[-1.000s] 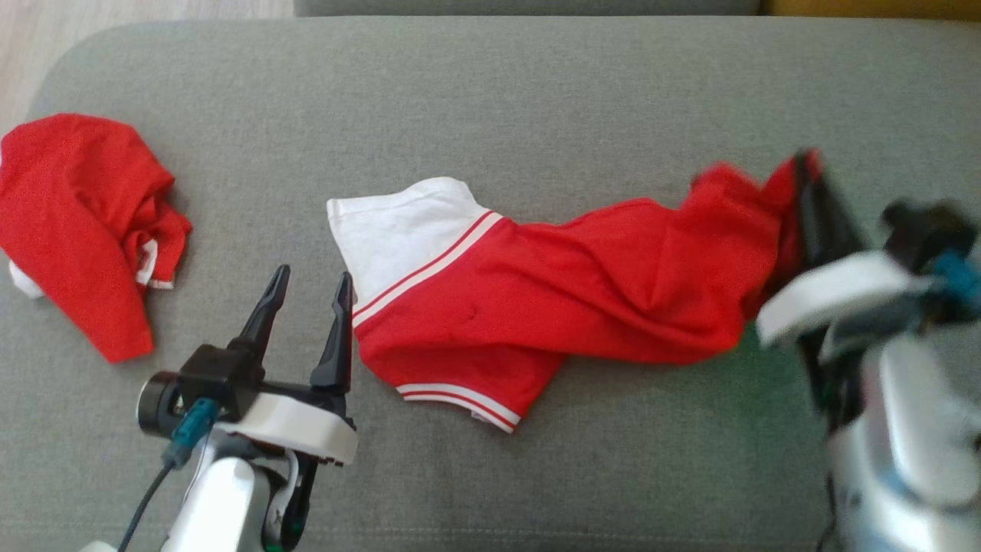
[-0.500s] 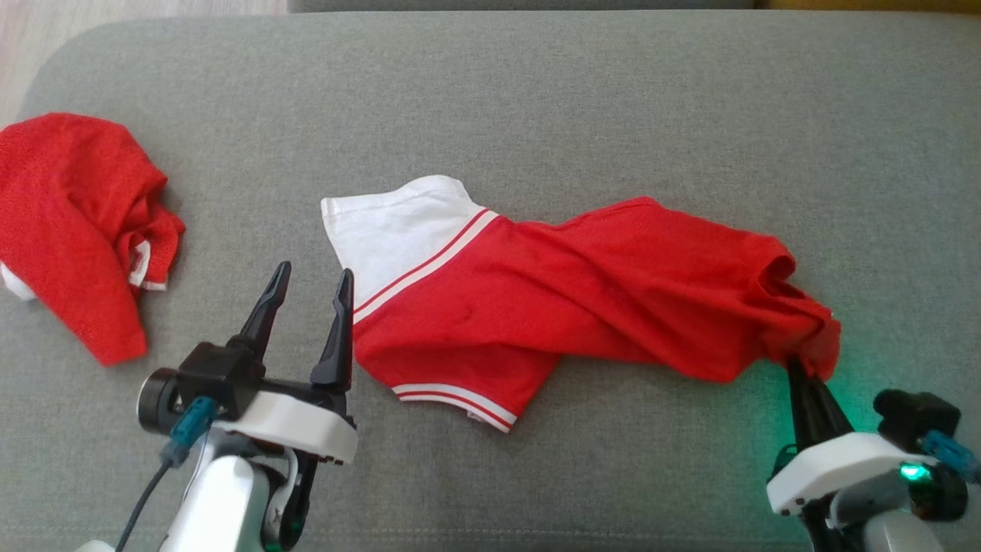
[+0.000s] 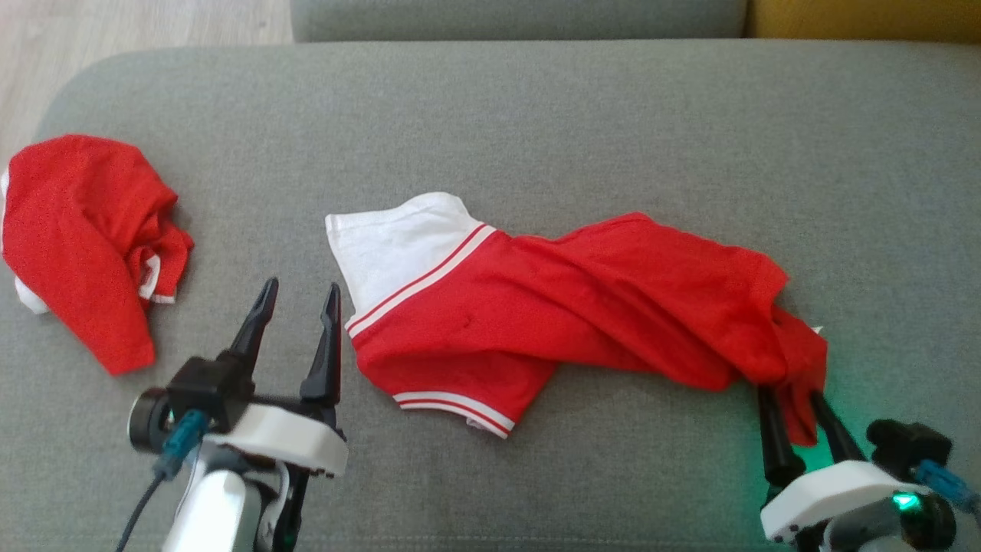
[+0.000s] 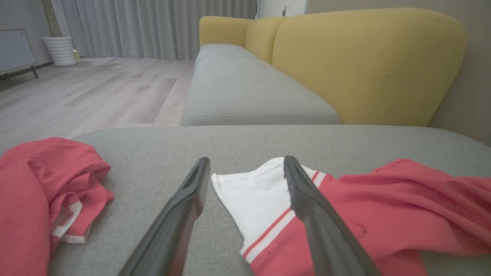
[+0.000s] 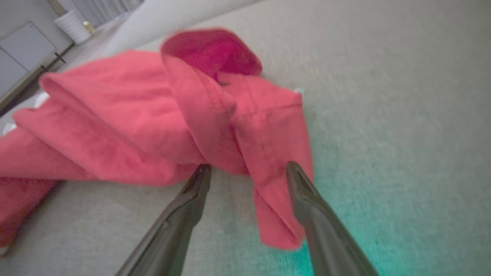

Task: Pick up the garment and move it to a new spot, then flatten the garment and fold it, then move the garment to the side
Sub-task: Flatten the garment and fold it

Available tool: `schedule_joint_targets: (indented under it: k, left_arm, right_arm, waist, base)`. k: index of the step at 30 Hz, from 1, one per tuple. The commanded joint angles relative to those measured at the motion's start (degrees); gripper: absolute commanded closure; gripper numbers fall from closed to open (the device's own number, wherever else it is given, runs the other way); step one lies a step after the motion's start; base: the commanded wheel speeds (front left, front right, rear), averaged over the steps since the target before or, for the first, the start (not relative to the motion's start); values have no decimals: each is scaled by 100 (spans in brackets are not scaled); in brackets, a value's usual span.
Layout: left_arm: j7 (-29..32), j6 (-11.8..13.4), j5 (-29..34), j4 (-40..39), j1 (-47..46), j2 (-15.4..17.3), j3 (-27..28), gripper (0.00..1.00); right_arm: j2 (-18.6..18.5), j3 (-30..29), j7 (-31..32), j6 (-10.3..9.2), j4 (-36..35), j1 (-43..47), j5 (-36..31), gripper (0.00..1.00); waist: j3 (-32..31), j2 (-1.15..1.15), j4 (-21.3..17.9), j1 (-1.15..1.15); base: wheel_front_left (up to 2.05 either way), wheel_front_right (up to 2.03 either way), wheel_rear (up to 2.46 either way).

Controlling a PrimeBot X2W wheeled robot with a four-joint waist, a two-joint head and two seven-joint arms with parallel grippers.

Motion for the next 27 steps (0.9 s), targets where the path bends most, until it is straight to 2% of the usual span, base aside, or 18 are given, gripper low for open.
schedule_joint_targets:
  k: [1,7,11,17,27]
  left_arm:
    - [-70,35,-15,-161,-79,80,218,0]
    - [-70,108,-2,-215,41,127,254,0]
    - [-69,146,4,-253,87,144,246,0]
    - [-39,162,39,-288,165,166,150,0]
    - [20,217,35,-349,235,196,78,0]
  right_arm:
    - [-33,181,-117,-5,-319,-44,1,0]
    - [-33,308,-30,-5,-1495,24,-277,0]
    - [-33,283,180,-5,-2036,-112,-564,0]
    - [-33,257,435,-5,-2316,-240,-852,0]
    - [-33,256,552,-5,-2375,-206,-914,0]
  waist:
    - [-53,0,-16,0]
    - [-229,0,-53,0]
    - [-335,0,-56,0]
    - [-466,0,-4,0]
    - [-503,0,26,0]
  base:
    - [0,0,0]
    - [0,0,0]
    - [0,0,0]
    - [0,0,0]
    - [0,0,0]
